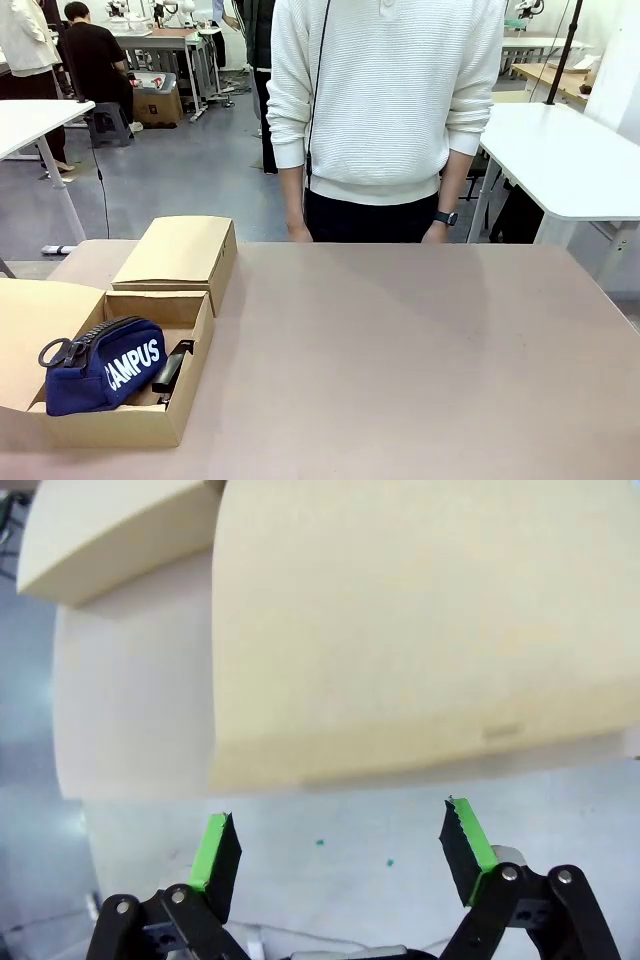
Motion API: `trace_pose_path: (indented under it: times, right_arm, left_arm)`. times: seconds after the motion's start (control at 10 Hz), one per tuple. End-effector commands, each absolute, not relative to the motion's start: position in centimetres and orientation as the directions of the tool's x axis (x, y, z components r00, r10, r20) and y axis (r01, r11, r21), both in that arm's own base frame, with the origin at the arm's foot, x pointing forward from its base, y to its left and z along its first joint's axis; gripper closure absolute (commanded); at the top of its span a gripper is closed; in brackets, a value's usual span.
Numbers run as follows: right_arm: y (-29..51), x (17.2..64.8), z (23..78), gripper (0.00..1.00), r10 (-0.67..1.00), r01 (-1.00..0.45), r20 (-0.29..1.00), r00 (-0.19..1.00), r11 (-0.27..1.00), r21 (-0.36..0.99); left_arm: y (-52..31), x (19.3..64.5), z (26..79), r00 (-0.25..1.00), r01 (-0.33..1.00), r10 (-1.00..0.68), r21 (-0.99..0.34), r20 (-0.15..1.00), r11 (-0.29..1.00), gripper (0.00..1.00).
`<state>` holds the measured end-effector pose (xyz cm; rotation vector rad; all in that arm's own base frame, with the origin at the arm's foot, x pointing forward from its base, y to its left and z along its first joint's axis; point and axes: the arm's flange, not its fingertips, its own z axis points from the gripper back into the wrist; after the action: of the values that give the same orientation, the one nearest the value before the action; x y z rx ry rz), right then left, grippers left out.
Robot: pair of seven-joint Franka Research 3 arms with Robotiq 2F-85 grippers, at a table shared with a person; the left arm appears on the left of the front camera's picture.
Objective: Place items inside the box.
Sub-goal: Close the lid of the Mailer Box closest to the robot.
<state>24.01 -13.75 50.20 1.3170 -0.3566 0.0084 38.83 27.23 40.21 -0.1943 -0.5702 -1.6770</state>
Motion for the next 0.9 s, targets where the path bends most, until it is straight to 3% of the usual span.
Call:
trace_pose_path:
  times: [0.0,0.3,0.5,0.8]
  right_arm:
    - [-13.8,24.0,50.4,0.0,-0.197,-0.228,0.278,0.94,0.242,0.943]
    - [-13.8,24.0,50.4,0.0,-0.197,-0.228,0.278,0.94,0.242,0.943]
    - [-13.8,24.0,50.4,0.0,-0.197,-0.228,0.278,0.94,0.242,0.943]
    - [-13.8,24.0,50.4,0.0,-0.197,-0.228,0.278,0.94,0.242,0.943]
  left_arm:
    - [27.5,38.3,39.0,-0.254,0.957,-0.828,0.253,0.5,-0.141,0.0]
    - [27.1,38.9,36.8,-0.209,0.975,-0.826,0.175,0.524,-0.136,0.0]
    - [27.7,39.5,36.8,-0.164,0.98,-0.844,0.186,0.511,-0.078,0.0]
    - [28.9,39.6,38.1,-0.154,0.965,-0.767,0.263,0.623,0.02,0.0]
